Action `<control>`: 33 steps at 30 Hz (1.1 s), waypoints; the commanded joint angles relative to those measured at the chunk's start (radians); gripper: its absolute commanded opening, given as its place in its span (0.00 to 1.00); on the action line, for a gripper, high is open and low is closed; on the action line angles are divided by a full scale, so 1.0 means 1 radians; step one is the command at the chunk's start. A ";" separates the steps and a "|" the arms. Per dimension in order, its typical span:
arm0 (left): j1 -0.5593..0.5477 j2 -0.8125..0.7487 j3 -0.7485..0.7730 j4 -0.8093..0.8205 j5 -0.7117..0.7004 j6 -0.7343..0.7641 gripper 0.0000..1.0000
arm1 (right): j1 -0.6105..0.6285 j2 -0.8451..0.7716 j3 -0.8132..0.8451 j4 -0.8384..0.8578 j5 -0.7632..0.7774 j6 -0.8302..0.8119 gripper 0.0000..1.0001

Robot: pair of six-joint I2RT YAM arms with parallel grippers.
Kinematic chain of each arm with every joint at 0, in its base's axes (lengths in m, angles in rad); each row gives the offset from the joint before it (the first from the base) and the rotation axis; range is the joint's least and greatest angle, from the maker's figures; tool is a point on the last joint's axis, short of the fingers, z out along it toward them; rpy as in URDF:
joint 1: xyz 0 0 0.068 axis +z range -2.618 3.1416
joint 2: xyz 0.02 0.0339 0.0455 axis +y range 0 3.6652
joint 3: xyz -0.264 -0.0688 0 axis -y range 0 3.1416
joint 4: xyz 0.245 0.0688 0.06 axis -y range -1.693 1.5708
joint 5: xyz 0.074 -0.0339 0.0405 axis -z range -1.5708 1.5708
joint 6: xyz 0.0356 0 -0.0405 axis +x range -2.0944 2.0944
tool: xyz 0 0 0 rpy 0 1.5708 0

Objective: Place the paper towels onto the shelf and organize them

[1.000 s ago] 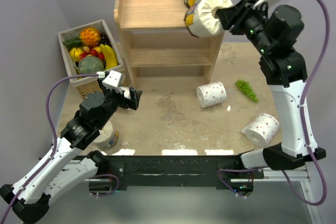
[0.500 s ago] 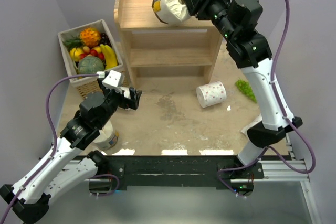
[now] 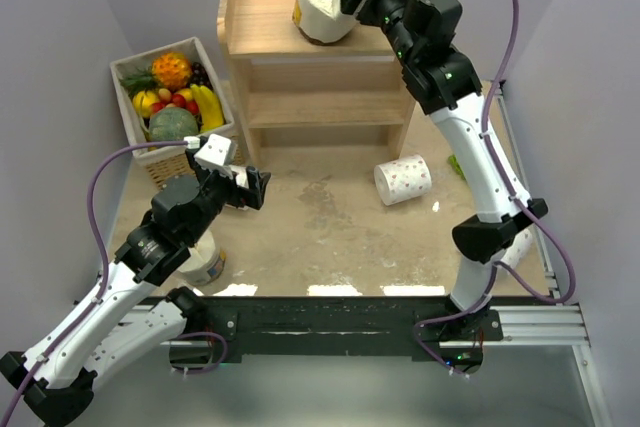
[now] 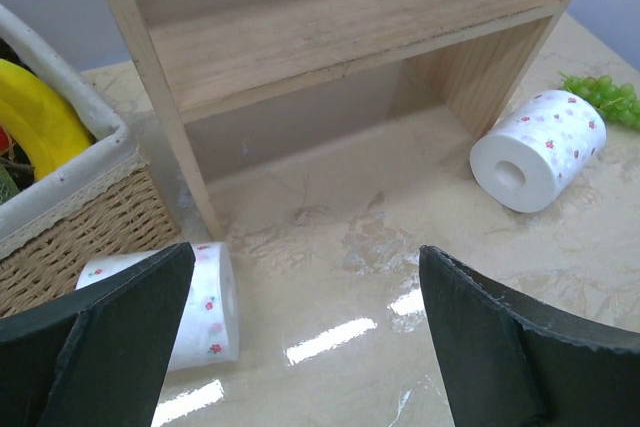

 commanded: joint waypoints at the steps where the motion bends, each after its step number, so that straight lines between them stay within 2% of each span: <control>1: 0.001 -0.010 -0.007 0.021 -0.017 0.010 1.00 | 0.008 -0.009 0.068 0.132 0.055 -0.018 0.66; 8: 0.002 -0.010 -0.005 0.023 -0.017 0.009 1.00 | 0.009 -0.035 0.052 0.135 0.016 -0.058 0.68; 18: 0.001 -0.009 -0.007 0.023 -0.034 0.010 1.00 | 0.040 -0.116 -0.112 0.110 -0.112 -0.069 0.51; 23: 0.001 -0.010 -0.005 0.014 -0.082 0.003 1.00 | 0.077 -0.102 -0.164 0.150 -0.108 -0.063 0.46; 33: 0.002 -0.030 -0.005 0.009 -0.135 -0.005 0.99 | 0.106 -0.034 -0.147 0.210 -0.039 -0.073 0.46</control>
